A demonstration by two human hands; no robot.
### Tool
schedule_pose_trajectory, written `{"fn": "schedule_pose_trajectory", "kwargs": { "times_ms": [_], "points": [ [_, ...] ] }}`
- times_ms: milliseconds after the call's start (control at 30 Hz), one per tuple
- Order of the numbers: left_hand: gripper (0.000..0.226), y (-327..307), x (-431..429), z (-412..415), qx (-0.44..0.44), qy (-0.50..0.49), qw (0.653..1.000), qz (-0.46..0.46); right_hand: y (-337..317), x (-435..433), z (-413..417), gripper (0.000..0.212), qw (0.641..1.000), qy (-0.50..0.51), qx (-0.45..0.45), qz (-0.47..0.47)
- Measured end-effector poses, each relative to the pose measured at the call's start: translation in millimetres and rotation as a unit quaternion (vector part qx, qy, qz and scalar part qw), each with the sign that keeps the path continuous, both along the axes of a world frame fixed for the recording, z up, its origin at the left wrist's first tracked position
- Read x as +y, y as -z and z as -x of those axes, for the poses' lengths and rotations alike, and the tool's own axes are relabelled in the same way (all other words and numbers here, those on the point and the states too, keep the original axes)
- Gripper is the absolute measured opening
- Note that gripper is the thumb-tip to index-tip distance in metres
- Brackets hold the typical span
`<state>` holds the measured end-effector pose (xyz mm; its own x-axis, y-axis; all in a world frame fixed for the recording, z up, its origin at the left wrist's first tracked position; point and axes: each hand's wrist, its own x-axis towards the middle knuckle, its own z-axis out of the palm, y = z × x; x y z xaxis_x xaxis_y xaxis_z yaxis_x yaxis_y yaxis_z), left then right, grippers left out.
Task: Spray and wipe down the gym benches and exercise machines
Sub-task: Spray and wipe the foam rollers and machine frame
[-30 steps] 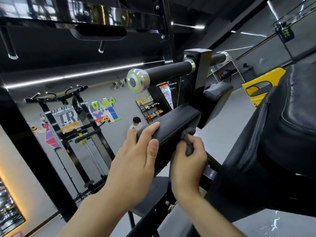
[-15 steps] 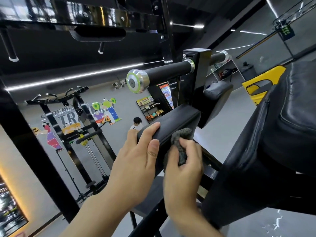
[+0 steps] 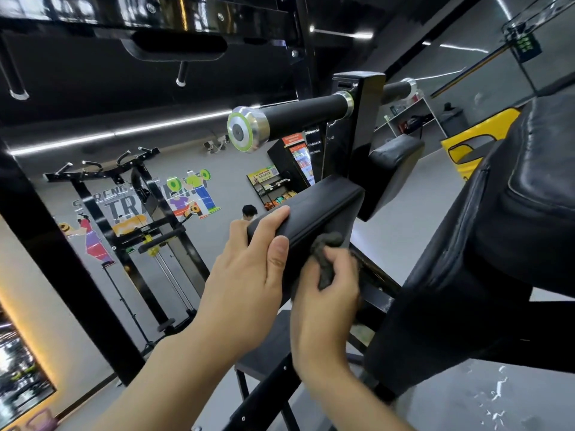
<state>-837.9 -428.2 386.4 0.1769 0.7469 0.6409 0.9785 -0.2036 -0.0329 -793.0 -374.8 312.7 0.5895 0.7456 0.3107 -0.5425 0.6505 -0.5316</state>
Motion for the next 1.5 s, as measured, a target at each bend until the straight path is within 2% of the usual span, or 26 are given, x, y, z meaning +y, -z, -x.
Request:
{"fn": "schedule_pose_trajectory", "kwargs": {
  "times_ms": [67, 167, 267, 333, 400, 500, 600, 767, 900, 1033, 1200, 1333, 1433, 1500],
  "points": [
    [0.050, -0.6, 0.4, 0.2, 0.002, 0.001, 1.000, -0.003, 4.0, -8.3, 1.3, 0.027, 0.999, -0.006, -0.019, -0.027],
    [0.050, 0.1, 1.0, 0.3, 0.002, -0.003, 1.000, 0.000, -3.0, 10.1, -3.3, 0.041, 1.000, -0.012, 0.027, -0.006],
    [0.050, -0.9, -0.1, 0.7, 0.006, -0.001, 1.000, 0.003, 5.5, -4.7, 13.9, 0.032, 0.999, -0.031, 0.025, -0.009],
    [0.050, -1.7, -0.5, 0.9, 0.007, 0.002, 1.000, 0.003, 12.6, -10.7, 18.4, 0.034, 0.998, -0.048, 0.015, -0.026],
    [0.050, -1.4, 0.3, 1.0, 0.012, 0.003, 1.000, 0.006, 13.1, 11.6, 16.4, 0.041, 0.999, -0.031, 0.017, 0.016],
    [0.050, -1.5, 0.7, 1.8, 0.014, 0.001, 1.000, 0.009, 14.1, 18.4, 19.5, 0.030, 0.997, -0.038, 0.007, 0.070],
    [0.046, -1.4, 0.3, 3.4, 0.011, 0.007, 1.000, 0.004, 25.1, -4.5, 29.4, 0.033, 0.997, -0.074, -0.012, 0.000],
    [0.052, -2.0, 1.5, 1.8, 0.012, 0.005, 1.000, 0.006, 21.3, 41.0, 34.6, 0.038, 0.987, -0.097, 0.011, 0.127],
    [0.047, -2.1, 0.8, 3.2, 0.012, 0.008, 1.000, 0.003, 35.8, 10.4, 39.4, 0.038, 0.986, -0.158, -0.029, 0.038],
    [0.050, -2.6, 2.2, 3.2, 0.010, 0.009, 1.000, 0.013, 30.7, 29.3, 40.8, 0.028, 0.978, -0.179, 0.012, 0.109],
    [0.054, -6.0, -0.7, 1.5, 0.008, 0.005, 1.000, 0.029, 34.8, -6.8, 44.8, 0.019, 0.968, -0.248, -0.008, 0.047],
    [0.052, -6.4, -1.0, 1.8, 0.005, 0.007, 0.999, 0.035, 29.0, 0.7, 42.2, 0.022, 0.972, -0.219, 0.019, 0.081],
    [0.053, -7.1, -1.4, 1.5, 0.009, 0.006, 0.999, 0.038, 35.1, -20.2, 47.2, 0.027, 0.974, -0.224, -0.035, 0.004],
    [0.053, -6.8, -0.9, 0.9, 0.008, 0.003, 0.999, 0.040, 33.0, -9.8, 42.6, 0.034, 0.979, -0.202, -0.032, 0.012]
  ]
}}
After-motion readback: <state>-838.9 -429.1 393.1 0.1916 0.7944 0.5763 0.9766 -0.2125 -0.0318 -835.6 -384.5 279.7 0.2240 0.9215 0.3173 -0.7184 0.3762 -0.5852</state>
